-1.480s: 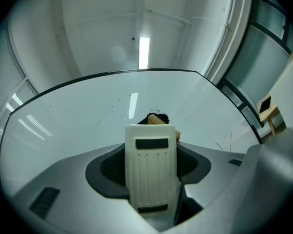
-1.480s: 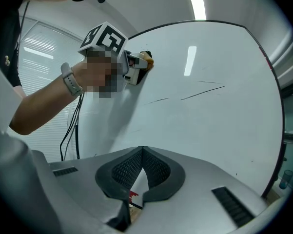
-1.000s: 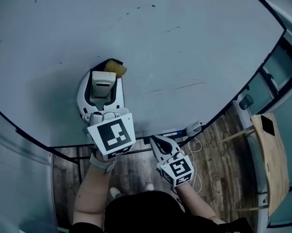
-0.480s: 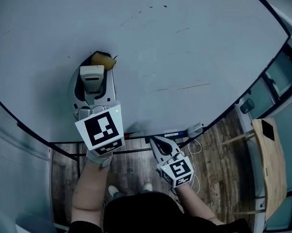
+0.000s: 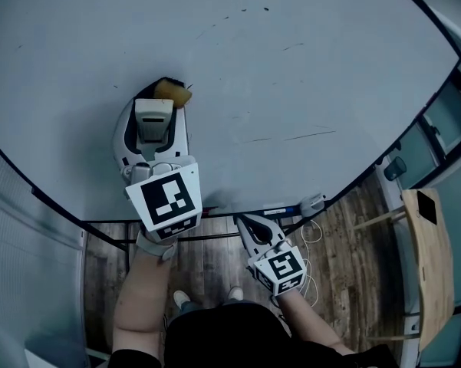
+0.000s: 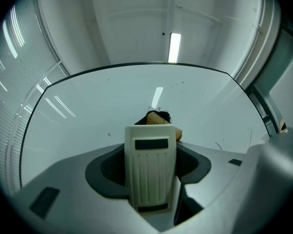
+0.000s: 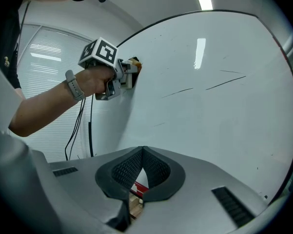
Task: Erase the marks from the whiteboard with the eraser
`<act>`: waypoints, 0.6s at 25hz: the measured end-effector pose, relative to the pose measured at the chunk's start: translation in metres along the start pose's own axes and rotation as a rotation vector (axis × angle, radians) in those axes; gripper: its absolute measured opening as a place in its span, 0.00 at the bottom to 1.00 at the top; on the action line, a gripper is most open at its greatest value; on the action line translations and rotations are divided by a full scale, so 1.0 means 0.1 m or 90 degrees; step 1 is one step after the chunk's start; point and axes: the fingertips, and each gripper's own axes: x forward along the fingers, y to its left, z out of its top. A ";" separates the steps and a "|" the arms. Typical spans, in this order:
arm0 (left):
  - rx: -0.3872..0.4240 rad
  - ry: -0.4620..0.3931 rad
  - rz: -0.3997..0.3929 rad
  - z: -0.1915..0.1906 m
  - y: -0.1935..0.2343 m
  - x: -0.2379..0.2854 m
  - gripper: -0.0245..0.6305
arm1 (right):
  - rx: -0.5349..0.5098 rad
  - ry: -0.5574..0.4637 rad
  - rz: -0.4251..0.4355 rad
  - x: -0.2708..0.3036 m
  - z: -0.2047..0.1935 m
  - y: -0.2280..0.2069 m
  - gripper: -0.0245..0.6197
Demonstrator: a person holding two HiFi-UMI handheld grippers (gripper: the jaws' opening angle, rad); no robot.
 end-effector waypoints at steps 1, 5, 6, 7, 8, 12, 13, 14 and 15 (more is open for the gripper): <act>-0.010 0.010 0.004 -0.08 0.02 -0.03 0.44 | 0.000 0.001 0.003 0.01 0.00 0.02 0.08; -0.013 0.050 0.019 -0.43 0.11 -0.17 0.45 | 0.000 0.007 0.017 0.04 -0.03 0.09 0.08; -0.015 0.059 0.025 -0.50 0.13 -0.20 0.44 | 0.000 0.008 0.020 0.05 -0.03 0.11 0.08; -0.013 0.071 0.025 -0.59 0.14 -0.23 0.44 | 0.000 0.009 0.023 0.06 -0.04 0.13 0.08; -0.011 0.087 0.022 -0.69 0.15 -0.27 0.45 | 0.000 0.009 0.026 0.07 -0.04 0.15 0.08; -0.044 0.153 0.008 -1.13 0.15 -0.44 0.45 | -0.003 0.009 0.036 0.12 -0.05 0.21 0.08; -0.055 0.166 0.001 -1.23 0.14 -0.49 0.45 | -0.002 0.010 0.039 0.13 -0.05 0.22 0.08; -0.062 0.176 -0.009 -1.31 0.13 -0.54 0.45 | -0.002 0.011 0.040 0.14 -0.07 0.22 0.08; -0.061 0.184 -0.019 -1.38 0.11 -0.59 0.45 | -0.001 0.013 0.042 0.16 -0.09 0.23 0.08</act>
